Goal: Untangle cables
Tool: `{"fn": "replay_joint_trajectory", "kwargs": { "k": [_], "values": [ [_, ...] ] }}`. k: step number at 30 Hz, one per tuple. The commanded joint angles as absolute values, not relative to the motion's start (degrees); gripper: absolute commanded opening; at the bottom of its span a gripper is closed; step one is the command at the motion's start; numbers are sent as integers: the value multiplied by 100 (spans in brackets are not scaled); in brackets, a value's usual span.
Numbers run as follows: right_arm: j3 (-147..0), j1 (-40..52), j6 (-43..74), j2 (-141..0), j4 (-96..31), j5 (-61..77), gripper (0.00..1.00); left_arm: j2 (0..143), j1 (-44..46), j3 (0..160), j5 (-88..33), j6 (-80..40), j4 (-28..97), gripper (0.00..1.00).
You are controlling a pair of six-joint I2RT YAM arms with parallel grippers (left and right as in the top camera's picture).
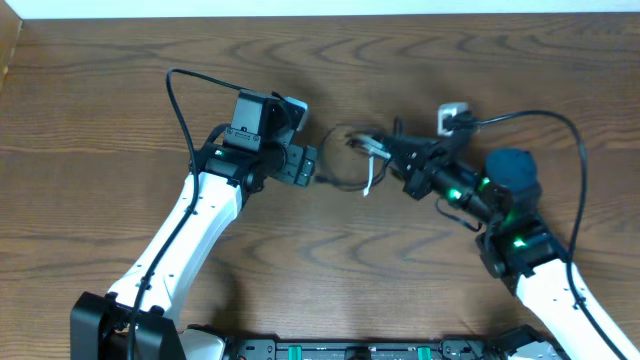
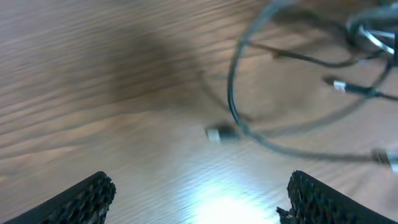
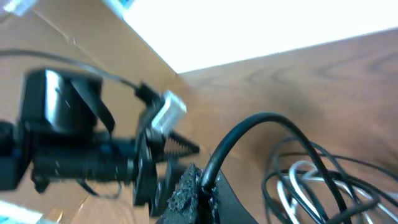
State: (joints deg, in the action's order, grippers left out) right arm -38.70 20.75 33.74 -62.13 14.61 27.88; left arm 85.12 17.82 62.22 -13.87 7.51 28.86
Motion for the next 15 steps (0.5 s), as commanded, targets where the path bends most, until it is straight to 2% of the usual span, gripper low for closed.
{"fn": "replay_joint_trajectory", "kwargs": {
  "k": [1,8,15],
  "values": [
    [-4198,1933,3315,-6139,1498,2657,1,8573,1765,6235,-2305,770,2910,90],
    [-4211,1894,3321,-6139,1387,2432,1,8573,1769,6235,-2923,875,2906,90],
    [-4213,1894,3249,-6139,1122,2386,1,8573,1769,6235,-4617,1479,2790,89]
  ]
}}
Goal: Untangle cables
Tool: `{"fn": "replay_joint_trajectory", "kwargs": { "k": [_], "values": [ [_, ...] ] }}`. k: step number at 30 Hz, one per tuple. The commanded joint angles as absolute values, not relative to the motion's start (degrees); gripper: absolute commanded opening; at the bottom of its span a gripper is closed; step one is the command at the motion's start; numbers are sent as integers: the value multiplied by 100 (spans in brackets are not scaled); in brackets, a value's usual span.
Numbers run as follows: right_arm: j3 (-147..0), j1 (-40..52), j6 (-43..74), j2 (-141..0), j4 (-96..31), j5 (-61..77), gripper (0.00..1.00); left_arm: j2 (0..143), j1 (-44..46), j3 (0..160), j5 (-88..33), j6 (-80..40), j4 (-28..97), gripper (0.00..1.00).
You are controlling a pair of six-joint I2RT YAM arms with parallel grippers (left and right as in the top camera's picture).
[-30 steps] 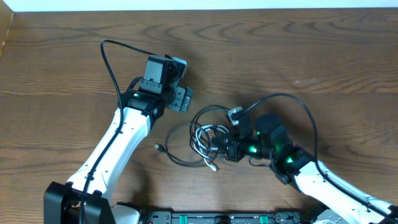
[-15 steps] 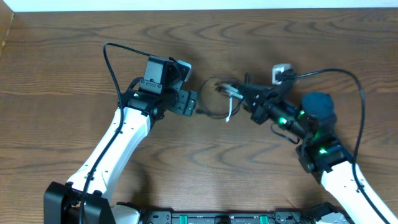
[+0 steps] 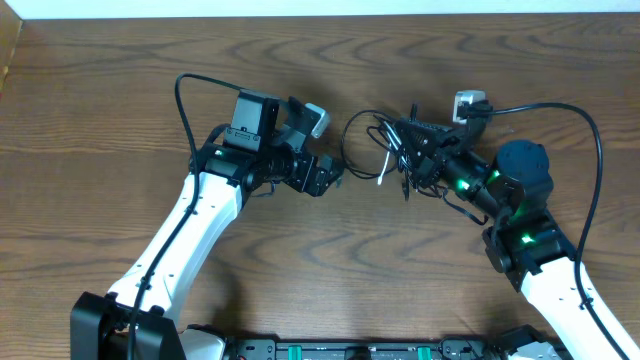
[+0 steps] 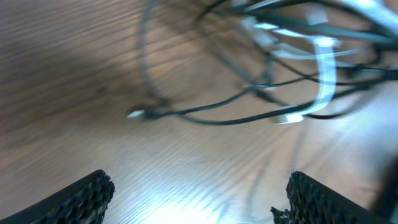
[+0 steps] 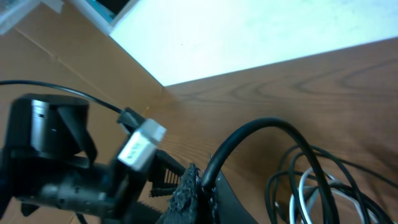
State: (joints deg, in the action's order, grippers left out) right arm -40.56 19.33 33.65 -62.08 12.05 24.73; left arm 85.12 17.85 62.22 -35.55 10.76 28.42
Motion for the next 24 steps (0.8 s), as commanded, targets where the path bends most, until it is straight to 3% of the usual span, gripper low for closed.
{"fn": "replay_joint_trajectory", "kwargs": {
  "k": [1,12,14,16,17,20,24],
  "values": [
    [-4213,1894,3249,-6141,1076,2386,1,8573,1769,6235,-4775,1555,2777,89],
    [-4213,1896,3210,-6141,882,2259,1,8573,1787,6235,-5502,2038,2622,89],
    [-4213,1896,3210,-6141,725,2029,13,8573,1787,6235,-5481,2038,2626,89],
    [-4213,1894,3208,-6141,132,1479,52,8573,1785,6235,-5472,2040,2626,89],
    [-4213,1894,3210,-6141,-89,1345,61,8573,1785,6235,-5428,2043,2628,90],
    [-4213,1896,3208,-6141,-760,1210,83,8573,1785,6235,-5286,2056,2626,90],
    [-4211,1896,3208,-6141,-1470,1149,90,8573,1785,6235,-5284,2058,2626,89]
  ]
}}
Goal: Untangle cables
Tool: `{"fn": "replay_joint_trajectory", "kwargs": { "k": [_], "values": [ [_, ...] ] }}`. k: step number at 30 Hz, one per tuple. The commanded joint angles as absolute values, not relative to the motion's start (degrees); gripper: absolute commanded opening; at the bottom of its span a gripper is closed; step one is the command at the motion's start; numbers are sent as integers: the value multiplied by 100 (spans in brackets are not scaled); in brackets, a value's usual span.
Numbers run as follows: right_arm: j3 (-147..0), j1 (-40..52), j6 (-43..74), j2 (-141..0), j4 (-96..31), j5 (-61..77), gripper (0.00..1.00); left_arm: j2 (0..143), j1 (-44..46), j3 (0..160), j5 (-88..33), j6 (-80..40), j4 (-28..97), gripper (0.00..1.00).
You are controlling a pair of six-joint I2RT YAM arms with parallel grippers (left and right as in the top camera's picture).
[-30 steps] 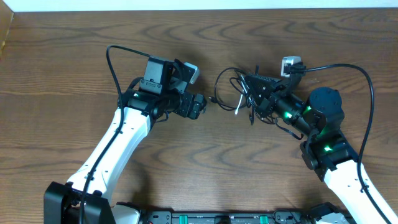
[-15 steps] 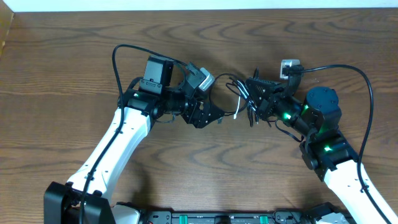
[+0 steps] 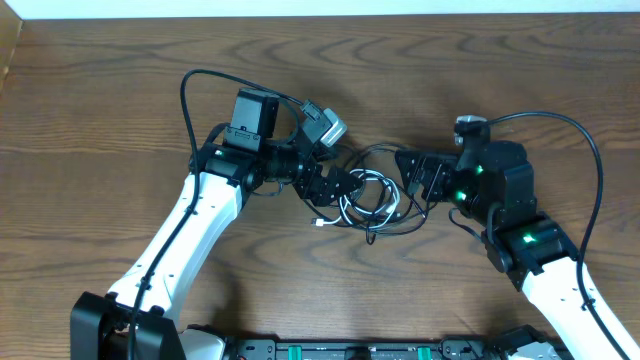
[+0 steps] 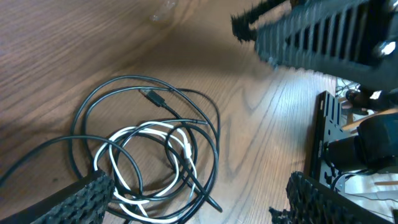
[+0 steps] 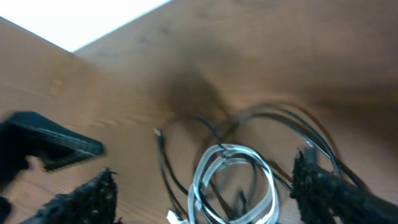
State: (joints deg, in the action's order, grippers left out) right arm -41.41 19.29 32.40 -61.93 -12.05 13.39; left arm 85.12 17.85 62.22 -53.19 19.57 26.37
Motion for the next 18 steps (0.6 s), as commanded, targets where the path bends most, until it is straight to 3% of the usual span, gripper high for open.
{"fn": "replay_joint_trajectory", "kwargs": {
  "k": [1,18],
  "values": [
    [-4211,1896,3208,-6141,-1605,1149,90,8573,1785,6235,-5266,2056,2626,90],
    [-4209,2008,3210,-6755,-3214,1052,88,8573,1785,6235,-4678,2056,2650,89]
  ]
}}
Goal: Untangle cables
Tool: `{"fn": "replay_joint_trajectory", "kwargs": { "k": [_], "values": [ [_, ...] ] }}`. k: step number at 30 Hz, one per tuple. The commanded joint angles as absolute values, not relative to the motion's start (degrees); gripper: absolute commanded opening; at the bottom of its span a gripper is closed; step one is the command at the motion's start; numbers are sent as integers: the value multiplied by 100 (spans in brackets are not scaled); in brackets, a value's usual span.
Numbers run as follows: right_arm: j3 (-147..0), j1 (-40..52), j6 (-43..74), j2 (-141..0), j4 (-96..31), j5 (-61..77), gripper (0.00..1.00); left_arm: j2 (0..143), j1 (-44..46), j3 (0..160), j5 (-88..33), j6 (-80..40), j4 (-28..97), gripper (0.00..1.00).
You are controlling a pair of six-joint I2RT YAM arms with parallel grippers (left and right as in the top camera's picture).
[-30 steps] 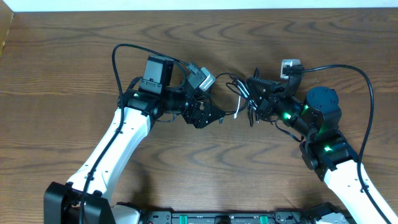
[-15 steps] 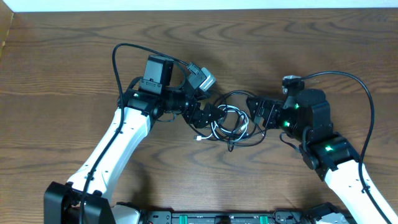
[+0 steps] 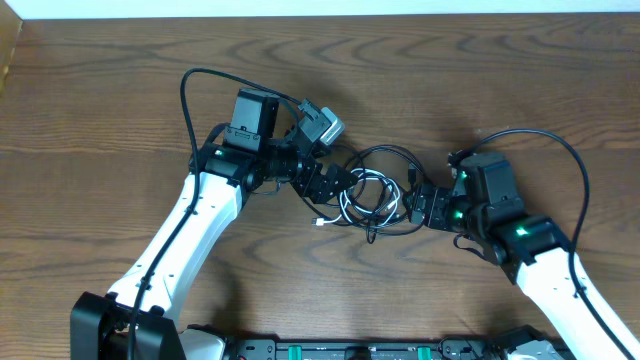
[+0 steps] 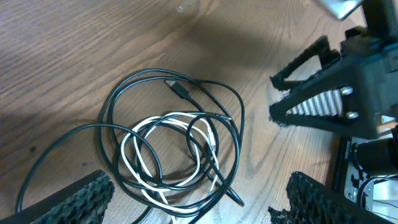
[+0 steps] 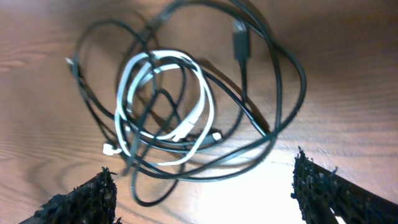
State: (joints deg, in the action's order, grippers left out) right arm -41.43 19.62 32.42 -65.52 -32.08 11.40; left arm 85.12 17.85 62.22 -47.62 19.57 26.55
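A tangle of black cable and white cable lies flat on the wooden table between the two arms. Just left of the tangle is my left gripper, open; its wrist view shows the black loops and white loops ahead of the spread fingers. Just right of the tangle my right gripper is also open, with the white coil and the black loop in front of it. Neither gripper holds anything.
The bare wooden table runs all round the tangle. A black plug end and a small white plug stick out of the coil. The right gripper's open fingers show in the left wrist view.
My right gripper has moved nearer the table's front edge and now sits low beside the right of the tangle. The cables and the left gripper have hardly moved.
First my right gripper was shut on the black cable with the tangle hanging off the table, the left gripper open beside it. It still held the tangle a moment later. Then the tangle lay on the table with both grippers open, as now.
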Motion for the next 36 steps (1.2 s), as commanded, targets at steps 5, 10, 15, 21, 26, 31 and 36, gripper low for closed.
{"fn": "replay_joint_trajectory", "kwargs": {
  "k": [5,10,15,21,26,31,36],
  "values": [
    [-4209,2241,3210,-7175,-3039,1090,88,8573,1785,6235,-4681,2056,2652,89],
    [-4209,2663,3212,-7397,-2716,1085,88,8573,1785,6235,-4678,2056,2652,90],
    [-4209,2906,3236,-7669,-2593,1061,88,8573,1785,6235,-4678,2053,2652,90],
    [-4209,2974,3277,-7950,-2591,1122,87,8573,1785,6235,-4678,2056,2652,90],
    [-4209,3020,3105,-7950,-2554,1428,89,8573,1785,6235,-4554,2053,2652,89],
    [-4209,3385,2467,-7950,-2523,1586,94,8573,1785,6235,-4554,2056,2655,89],
    [-4209,3769,2112,-7950,-2405,1197,99,8573,1785,6235,-4554,2056,2652,90]
  ]
}}
